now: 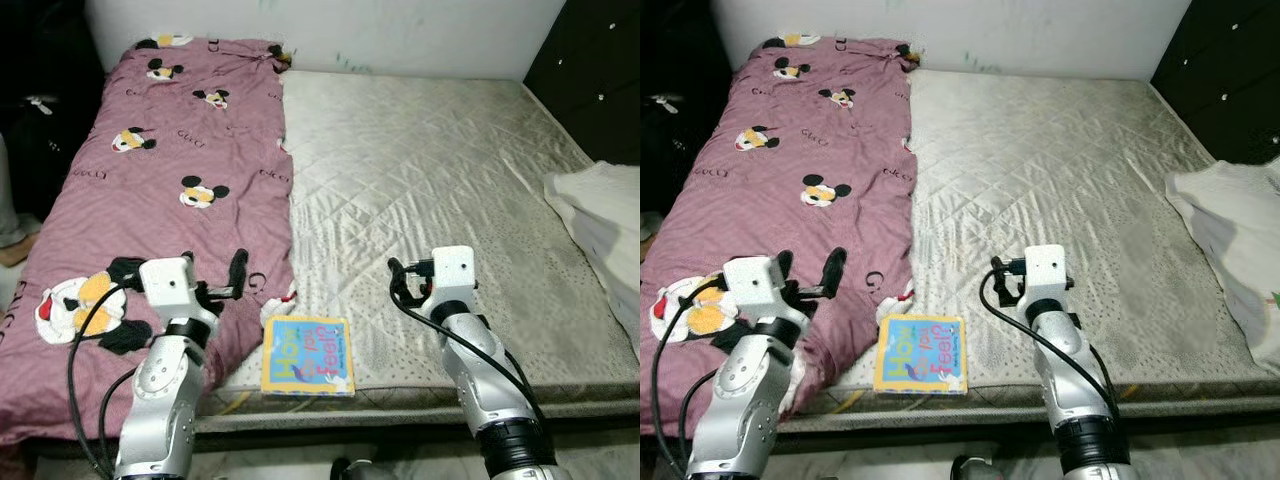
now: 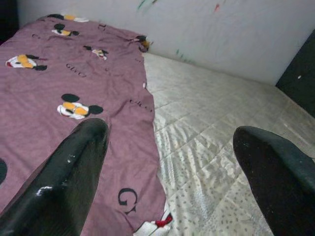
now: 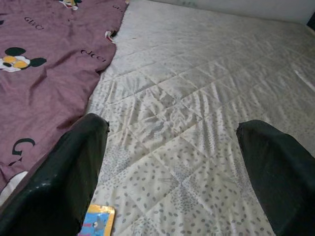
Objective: Clean up the room
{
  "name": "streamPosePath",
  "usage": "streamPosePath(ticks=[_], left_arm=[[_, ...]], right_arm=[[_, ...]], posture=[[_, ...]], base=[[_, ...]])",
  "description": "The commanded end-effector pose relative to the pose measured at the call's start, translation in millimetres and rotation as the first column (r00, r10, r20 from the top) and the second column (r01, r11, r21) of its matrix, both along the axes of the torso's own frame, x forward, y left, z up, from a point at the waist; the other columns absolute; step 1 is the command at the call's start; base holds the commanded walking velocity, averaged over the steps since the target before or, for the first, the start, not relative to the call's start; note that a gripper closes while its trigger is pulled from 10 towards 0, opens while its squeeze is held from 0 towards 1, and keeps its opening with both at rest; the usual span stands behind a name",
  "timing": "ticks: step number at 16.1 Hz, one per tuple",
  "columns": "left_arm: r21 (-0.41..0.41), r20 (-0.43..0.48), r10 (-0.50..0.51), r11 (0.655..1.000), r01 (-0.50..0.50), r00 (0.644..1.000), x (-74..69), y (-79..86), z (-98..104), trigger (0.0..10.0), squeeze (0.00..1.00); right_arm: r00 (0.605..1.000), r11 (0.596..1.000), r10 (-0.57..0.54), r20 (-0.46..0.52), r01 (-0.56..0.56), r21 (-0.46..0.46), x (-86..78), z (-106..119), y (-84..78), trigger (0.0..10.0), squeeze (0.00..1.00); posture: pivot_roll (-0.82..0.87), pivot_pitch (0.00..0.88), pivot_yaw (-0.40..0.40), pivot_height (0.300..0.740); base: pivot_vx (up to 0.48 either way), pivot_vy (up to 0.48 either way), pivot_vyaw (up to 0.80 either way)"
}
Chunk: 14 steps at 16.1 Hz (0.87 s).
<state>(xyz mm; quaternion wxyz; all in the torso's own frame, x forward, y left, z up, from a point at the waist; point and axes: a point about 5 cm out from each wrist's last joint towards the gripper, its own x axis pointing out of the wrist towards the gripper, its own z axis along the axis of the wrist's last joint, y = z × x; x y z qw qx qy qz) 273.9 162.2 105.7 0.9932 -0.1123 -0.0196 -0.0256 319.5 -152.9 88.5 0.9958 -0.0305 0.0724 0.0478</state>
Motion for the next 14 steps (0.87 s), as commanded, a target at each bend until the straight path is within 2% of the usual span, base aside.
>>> streamPosePath(ticks=[1, 3, 10, 14], left_arm=[[-0.006, -0.017, 0.026, 1.0, -0.026, 1.0, -3.6, 1.6, -2.0, 10.0, 0.0], [0.017, -0.029, 0.056, 0.998, -0.055, 0.998, -8.2, 4.5, -5.0, 10.0, 0.0], [0.005, -0.04, 0.079, 0.997, -0.079, 0.996, -5.9, 8.4, -5.0, 10.0, 0.0], [0.005, -0.049, 0.079, 0.997, -0.079, 0.996, -7.5, 5.8, -6.8, 10.0, 0.0]], right_arm=[[1.0, 1.0, -0.028, -0.011, 0.028, -0.007, -1.2, -1.9, -9.1, 10.0, 0.0], [1.0, 1.0, -0.029, -0.009, 0.029, -0.007, -1.1, -1.6, -9.7, 10.0, 0.0], [0.999, 0.999, 0.017, -0.031, -0.018, -0.032, 0.0, -3.2, -6.3, 10.0, 0.0], [0.999, 0.999, 0.025, -0.029, -0.025, -0.032, -0.9, -3.1, -6.4, 10.0, 0.0]], posture=[[-0.03, 0.147, -0.059, 0.74], [-0.03, 0.153, -0.061, 0.74], [-0.04, 0.186, -0.072, 0.74], [-0.04, 0.189, -0.072, 0.7]], base=[[0.0, 0.0, -0.8], [0.0, 0.0, -0.55], [0.0, 0.0, 0.0], [0.0, 0.0, 0.0]])
